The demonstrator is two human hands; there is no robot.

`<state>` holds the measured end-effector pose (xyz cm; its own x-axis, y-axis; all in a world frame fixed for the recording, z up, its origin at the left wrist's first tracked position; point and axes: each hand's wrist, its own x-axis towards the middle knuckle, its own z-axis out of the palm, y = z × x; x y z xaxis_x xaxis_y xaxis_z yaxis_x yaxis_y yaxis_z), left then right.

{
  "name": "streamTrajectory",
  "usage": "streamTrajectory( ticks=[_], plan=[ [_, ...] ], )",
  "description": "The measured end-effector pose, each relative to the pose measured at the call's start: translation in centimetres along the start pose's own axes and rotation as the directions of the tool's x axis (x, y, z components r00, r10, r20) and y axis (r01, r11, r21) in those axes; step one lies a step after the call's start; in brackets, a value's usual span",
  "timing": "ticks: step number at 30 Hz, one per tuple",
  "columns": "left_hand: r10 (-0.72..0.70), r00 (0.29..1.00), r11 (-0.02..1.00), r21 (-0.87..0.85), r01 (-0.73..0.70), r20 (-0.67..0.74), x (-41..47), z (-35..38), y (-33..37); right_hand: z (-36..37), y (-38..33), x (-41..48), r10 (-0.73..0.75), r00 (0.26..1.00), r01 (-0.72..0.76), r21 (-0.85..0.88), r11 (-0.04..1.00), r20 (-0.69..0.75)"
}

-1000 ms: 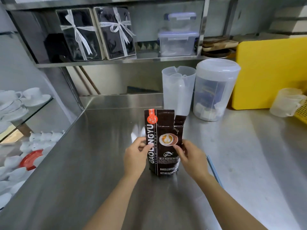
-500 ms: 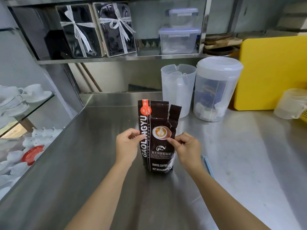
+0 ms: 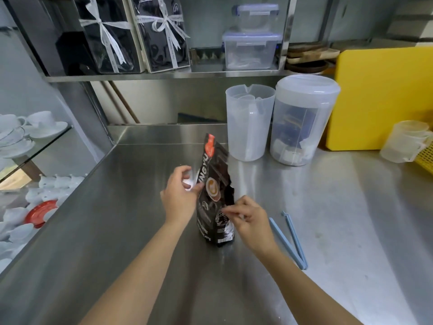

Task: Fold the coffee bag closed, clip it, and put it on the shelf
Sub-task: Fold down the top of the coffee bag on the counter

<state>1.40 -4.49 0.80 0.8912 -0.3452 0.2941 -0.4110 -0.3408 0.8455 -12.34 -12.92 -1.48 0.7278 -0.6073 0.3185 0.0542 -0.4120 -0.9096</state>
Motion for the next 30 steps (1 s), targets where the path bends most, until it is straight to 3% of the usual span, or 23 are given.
streamTrajectory(
  ticks=[3,6,9,14,17,20,26,30],
  plan=[
    [0.173,0.98,0.984,0.013,-0.175,0.102,-2.9,-0.2,0.3,0.2,-0.1,-0.2,0.054,0.989,-0.049,0.04,0.998,-0.14],
    [0.301,0.938,0.922,0.199,-0.332,0.172,-5.0,0.2,-0.3,0.8,-0.1,-0.2,0.223,0.963,-0.189,0.214,0.958,-0.151],
    [0.419,0.894,0.804,0.393,-0.447,0.16,-6.1,1.1,-0.6,0.9,0.2,0.1,0.17,0.974,-0.155,0.108,0.982,-0.152],
    [0.547,0.837,0.674,0.593,-0.44,-0.001,-6.7,1.0,0.1,0.9,0.0,0.5,0.072,0.989,-0.072,0.001,0.997,-0.129],
    [0.55,0.834,0.582,0.701,-0.412,0.034,-7.0,1.0,0.0,1.3,0.1,0.5,0.033,0.983,-0.068,-0.191,0.979,-0.181],
    [0.502,0.862,0.558,0.736,-0.384,0.07,-6.8,1.2,-0.1,1.4,0.1,1.2,0.002,0.976,-0.077,-0.336,0.939,-0.217],
    [0.433,0.897,0.551,0.762,-0.34,0.087,-6.6,0.9,0.0,1.8,1.1,1.4,-0.153,0.982,0.095,-0.405,0.909,-0.114],
    [0.434,0.886,0.456,0.808,-0.373,0.164,-6.0,1.1,0.0,2.7,1.5,1.8,-0.242,0.968,0.177,-0.482,0.858,-0.074]
  ],
)
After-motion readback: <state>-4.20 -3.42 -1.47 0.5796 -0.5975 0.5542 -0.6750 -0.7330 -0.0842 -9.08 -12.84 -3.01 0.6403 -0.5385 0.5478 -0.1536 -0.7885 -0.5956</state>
